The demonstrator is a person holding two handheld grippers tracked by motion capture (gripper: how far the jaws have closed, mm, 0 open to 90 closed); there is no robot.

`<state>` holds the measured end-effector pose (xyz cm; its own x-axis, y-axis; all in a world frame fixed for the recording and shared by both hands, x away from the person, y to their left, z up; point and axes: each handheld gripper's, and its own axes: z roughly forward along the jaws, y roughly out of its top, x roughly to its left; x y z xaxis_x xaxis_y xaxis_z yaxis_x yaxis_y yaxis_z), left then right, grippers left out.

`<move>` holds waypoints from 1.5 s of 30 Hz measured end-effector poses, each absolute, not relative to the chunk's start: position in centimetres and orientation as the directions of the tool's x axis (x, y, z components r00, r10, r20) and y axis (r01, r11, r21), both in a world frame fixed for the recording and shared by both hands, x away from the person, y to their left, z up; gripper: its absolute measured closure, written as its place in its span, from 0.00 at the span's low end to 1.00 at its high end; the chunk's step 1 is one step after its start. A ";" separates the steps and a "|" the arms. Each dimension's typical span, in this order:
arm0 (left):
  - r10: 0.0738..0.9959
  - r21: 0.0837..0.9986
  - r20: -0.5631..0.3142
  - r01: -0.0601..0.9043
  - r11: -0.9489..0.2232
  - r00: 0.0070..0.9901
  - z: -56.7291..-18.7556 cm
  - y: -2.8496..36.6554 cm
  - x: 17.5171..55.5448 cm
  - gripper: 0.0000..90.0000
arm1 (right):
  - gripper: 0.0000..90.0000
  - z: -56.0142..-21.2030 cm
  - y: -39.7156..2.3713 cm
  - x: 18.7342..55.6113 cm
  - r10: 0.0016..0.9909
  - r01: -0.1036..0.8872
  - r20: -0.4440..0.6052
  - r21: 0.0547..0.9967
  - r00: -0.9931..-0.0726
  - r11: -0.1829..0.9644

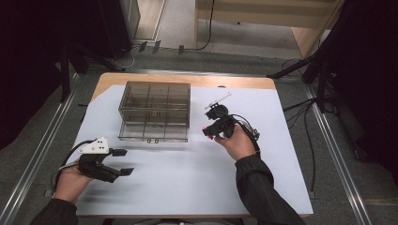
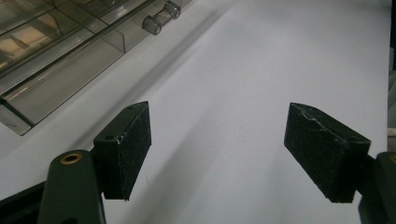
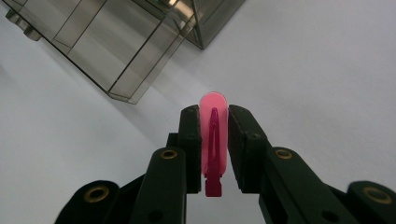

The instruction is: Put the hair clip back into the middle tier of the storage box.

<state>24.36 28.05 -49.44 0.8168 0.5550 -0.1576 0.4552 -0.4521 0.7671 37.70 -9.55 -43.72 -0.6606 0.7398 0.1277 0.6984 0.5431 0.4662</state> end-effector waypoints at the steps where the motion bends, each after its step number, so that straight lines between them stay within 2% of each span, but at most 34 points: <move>1: 0.556 0.768 -0.156 0.454 -0.452 0.817 -49.4 28.0 24.4 0.27 | 0.86 -43.7 -9.5 37.7 0.739 0.697 0.129 0.467 -0.662 0.543; 27: 0.593 0.765 -0.146 0.470 -0.440 0.792 -49.6 29.0 22.7 0.27 | 0.86 -43.0 -5.6 38.1 0.677 0.640 0.122 0.480 -0.726 0.600; 45: 0.586 0.761 -0.143 0.467 -0.450 0.797 -49.7 28.9 22.7 0.27 | 0.86 -42.9 -3.9 37.7 0.657 0.621 0.123 0.491 -0.744 0.611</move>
